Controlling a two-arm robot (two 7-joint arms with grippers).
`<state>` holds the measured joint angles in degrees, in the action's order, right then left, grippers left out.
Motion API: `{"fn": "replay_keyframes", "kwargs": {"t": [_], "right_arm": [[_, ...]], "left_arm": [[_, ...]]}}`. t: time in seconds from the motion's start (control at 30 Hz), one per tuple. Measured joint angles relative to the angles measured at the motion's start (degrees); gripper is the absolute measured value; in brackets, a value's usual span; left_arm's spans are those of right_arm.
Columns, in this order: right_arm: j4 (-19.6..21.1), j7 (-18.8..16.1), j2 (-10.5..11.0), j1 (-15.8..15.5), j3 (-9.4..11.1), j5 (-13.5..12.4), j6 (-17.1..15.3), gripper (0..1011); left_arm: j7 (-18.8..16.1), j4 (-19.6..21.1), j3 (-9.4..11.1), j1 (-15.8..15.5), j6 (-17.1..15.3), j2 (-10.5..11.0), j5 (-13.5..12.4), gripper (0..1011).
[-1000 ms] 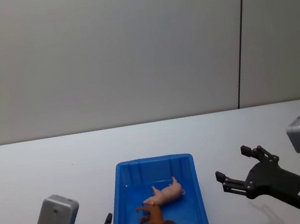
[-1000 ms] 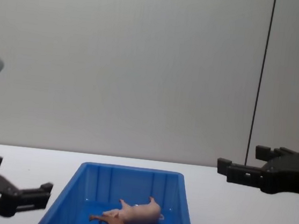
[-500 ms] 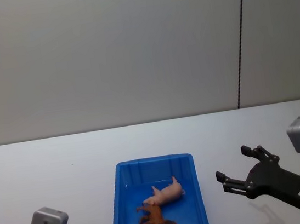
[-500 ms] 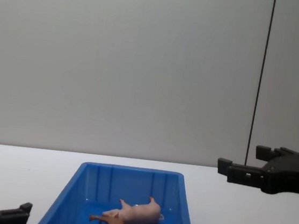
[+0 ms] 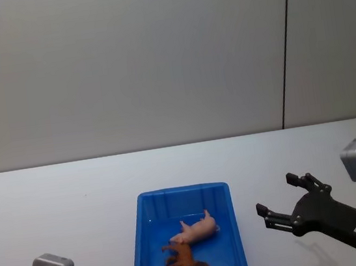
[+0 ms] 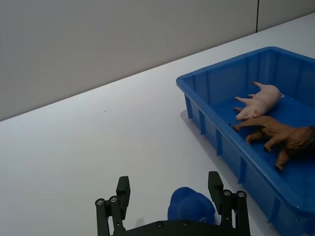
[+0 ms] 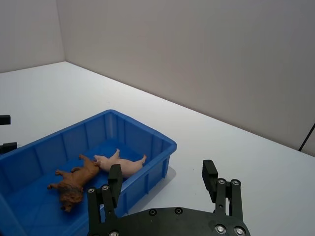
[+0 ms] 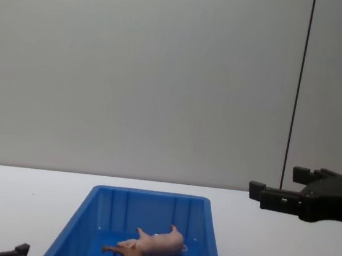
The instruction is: Pick up the two dolls from the table and place them into the box.
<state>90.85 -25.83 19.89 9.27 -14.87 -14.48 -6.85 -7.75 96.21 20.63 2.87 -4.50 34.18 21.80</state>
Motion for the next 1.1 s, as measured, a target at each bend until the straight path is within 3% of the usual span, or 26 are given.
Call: {"fn": "replay_keyframes", "kwargs": {"t": [0.33, 0.7, 1.0, 1.1], "right_arm": [[0.0, 0.0, 0.0, 0.0, 0.0, 0.0, 0.0, 1001], [0.0, 0.0, 0.0, 0.0, 0.0, 0.0, 0.0, 1001], [0.0, 0.0, 0.0, 0.0, 0.0, 0.0, 0.0, 1001], [0.0, 0.0, 0.0, 0.0, 0.0, 0.0, 0.0, 1001]], "left_arm": [[4.1, -2.7, -0.1, -0.9, 0.7, -1.3, 1.4, 1001], [6.0, -4.5, -0.2, -1.7, 0.1, -2.5, 2.4, 979], [6.1, -5.1, -0.3, -2.4, -3.0, -3.5, 3.0, 756], [5.9, -5.2, -0.3, -2.8, -4.3, -3.8, 3.0, 621]]}}
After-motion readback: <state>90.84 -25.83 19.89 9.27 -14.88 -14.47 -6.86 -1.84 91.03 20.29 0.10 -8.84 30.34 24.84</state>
